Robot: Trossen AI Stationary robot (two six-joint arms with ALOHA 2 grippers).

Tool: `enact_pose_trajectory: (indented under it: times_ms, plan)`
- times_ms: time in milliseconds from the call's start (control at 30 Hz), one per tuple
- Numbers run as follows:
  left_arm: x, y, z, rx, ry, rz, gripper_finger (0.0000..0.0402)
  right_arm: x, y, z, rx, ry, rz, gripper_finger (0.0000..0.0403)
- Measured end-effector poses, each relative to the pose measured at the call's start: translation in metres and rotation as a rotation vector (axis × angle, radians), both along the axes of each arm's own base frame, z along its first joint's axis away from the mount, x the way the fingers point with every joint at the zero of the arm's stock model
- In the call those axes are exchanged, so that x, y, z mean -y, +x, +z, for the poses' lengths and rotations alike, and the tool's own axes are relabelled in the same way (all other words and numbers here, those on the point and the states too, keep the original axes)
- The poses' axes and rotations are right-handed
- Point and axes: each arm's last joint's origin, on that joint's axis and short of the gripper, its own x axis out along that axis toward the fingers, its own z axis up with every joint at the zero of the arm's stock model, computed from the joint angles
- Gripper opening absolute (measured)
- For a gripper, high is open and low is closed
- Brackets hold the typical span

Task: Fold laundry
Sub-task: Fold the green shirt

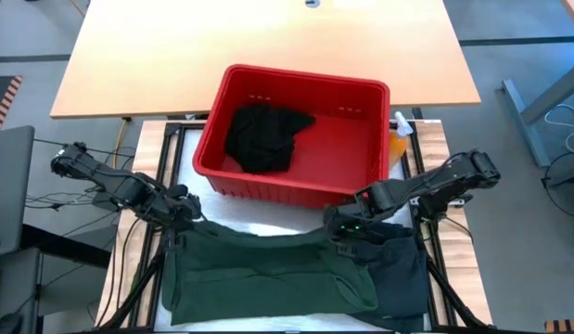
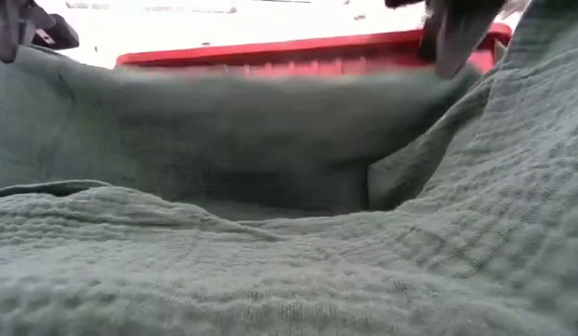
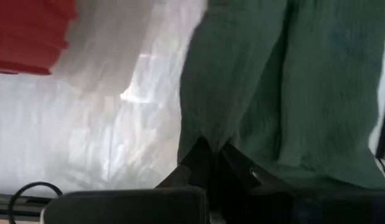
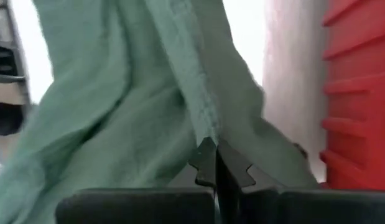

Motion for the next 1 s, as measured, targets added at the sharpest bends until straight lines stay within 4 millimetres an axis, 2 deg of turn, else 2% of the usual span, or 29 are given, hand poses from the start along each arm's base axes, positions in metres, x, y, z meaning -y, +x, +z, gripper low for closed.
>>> enact_pose_trajectory:
  times_ms: [200, 300, 467, 733, 867, 1000]
  plan:
    - [0.003, 0.007, -0.003, 0.001, 0.010, -0.001, 0.0000, 0.015, 0.023, -0.030, -0.095, -0.067, 0.034, 0.0018]
    - [0.005, 0.011, -0.006, -0.009, 0.027, -0.001, 0.0000, 0.033, 0.036, -0.049, -0.154, -0.106, 0.046, 0.0018]
    - [0.008, 0.017, -0.009, -0.019, 0.036, -0.004, 0.0000, 0.070, 0.049, -0.067, -0.195, -0.118, -0.053, 0.0018]
    - [0.008, 0.018, -0.010, -0.018, 0.055, -0.008, 0.0000, 0.122, 0.063, -0.068, -0.050, -0.082, -0.241, 0.0018]
    - [0.007, 0.017, -0.010, -0.027, 0.070, -0.011, 0.0000, 0.128, 0.062, -0.060, -0.065, -0.067, -0.224, 0.0018]
    - [0.003, 0.011, -0.009, -0.040, 0.126, -0.004, 0.0000, 0.122, 0.056, -0.044, -0.163, -0.079, -0.159, 0.0018]
